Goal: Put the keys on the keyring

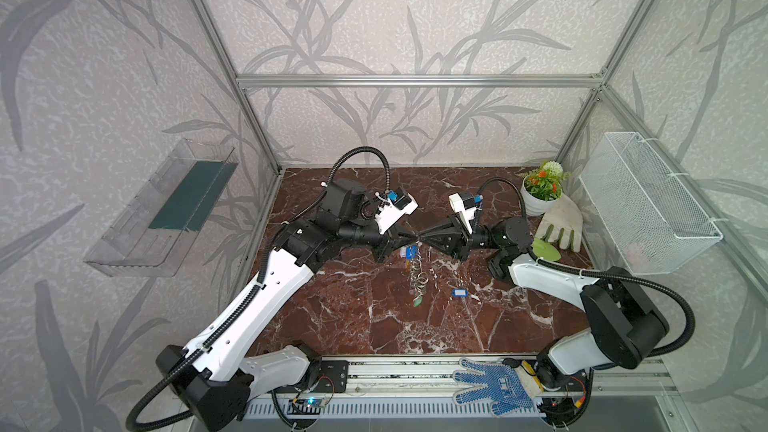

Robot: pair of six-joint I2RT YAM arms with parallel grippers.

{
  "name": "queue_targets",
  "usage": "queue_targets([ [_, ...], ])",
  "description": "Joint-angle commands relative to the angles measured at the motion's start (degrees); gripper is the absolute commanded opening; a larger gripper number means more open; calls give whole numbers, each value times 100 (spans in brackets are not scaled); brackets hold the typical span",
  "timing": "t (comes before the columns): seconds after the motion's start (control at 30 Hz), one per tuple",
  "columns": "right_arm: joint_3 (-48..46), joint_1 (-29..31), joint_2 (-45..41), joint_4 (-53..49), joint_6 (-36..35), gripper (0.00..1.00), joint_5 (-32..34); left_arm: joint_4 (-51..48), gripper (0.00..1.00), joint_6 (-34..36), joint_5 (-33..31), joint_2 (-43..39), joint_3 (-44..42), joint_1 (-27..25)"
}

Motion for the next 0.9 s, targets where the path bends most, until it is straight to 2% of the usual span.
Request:
queue_targets([
  [0.0,191,90,37,246,-12,19,-190,446,0,78,182,-60,238,2],
  [0.13,189,95,36,243,-8,18,-185,498,0,52,231,-100,210,-3],
  [0.47,164,96,18,247,10,0,-212,517,0,16,149,-135,208,-1],
  [0.7,155,102,-10,244,10,0,-203,814,0,-335,-5,-293,82,31],
  [0.77,138,91,-30,247,1,0,-148,1184,9,-735,-72,-517,-104,164],
  [0.87,139,88,-69,243,-19,0,-81,2006,23,-1634,155,-966,-590,671],
])
